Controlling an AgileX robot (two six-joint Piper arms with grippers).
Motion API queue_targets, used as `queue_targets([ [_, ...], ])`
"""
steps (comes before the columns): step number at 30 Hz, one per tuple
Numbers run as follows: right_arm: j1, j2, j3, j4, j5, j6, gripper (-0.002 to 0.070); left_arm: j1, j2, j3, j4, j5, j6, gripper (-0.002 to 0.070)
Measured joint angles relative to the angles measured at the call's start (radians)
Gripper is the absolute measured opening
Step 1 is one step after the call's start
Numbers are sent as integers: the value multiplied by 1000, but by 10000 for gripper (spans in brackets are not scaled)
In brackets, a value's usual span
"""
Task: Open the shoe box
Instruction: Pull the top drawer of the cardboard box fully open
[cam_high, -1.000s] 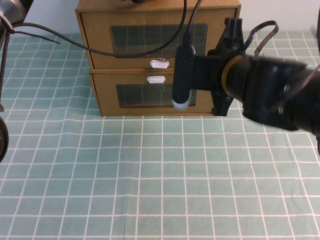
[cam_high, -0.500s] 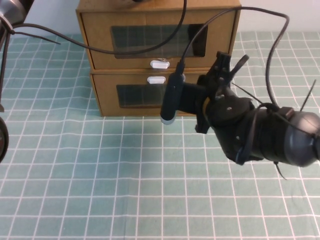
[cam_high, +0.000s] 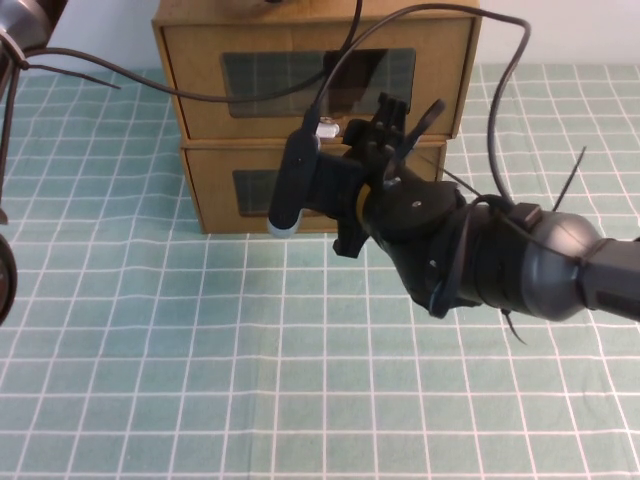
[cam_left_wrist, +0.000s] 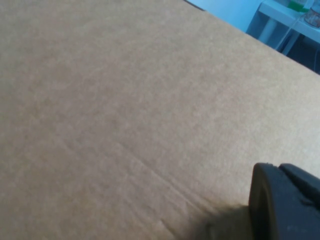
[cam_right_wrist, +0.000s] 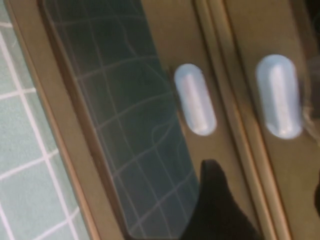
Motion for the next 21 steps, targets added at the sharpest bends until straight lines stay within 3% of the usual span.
queue_targets([
  [21,0,85,-115,0,-36,-49,367,6,6,0,-13,17,0,-5],
])
